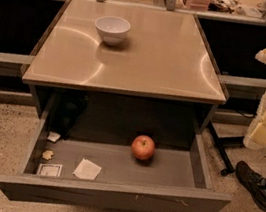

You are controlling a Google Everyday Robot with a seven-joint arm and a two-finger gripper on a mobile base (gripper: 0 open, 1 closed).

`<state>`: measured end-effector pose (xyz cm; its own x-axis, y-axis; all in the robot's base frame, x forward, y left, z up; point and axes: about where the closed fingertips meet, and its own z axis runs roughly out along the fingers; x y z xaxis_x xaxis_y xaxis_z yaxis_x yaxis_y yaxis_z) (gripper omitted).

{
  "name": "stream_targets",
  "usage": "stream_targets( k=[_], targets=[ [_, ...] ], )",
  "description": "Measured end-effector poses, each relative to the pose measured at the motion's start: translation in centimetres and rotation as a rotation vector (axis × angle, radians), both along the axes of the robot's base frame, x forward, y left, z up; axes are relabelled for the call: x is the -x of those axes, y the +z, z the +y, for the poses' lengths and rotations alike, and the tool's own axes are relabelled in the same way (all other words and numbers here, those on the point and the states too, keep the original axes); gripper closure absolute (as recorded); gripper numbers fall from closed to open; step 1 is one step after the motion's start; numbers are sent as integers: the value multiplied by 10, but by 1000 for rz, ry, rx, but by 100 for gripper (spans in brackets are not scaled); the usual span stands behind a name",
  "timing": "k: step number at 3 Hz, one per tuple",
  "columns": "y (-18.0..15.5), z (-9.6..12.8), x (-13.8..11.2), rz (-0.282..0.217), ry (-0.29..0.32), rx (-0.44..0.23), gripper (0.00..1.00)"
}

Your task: Pick apple from top drawer and place on counter

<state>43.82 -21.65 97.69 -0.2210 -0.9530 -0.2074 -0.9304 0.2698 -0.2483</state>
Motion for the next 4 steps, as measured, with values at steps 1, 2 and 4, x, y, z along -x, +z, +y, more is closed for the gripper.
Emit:
stream_targets(
  k=[1,2,4],
  targets=[
    [0,0,0,0,0,0,0],
    [-14,4,-5,-16,-11,-54,19],
    [-103,62,-32,-32,12,-290,65]
  ],
)
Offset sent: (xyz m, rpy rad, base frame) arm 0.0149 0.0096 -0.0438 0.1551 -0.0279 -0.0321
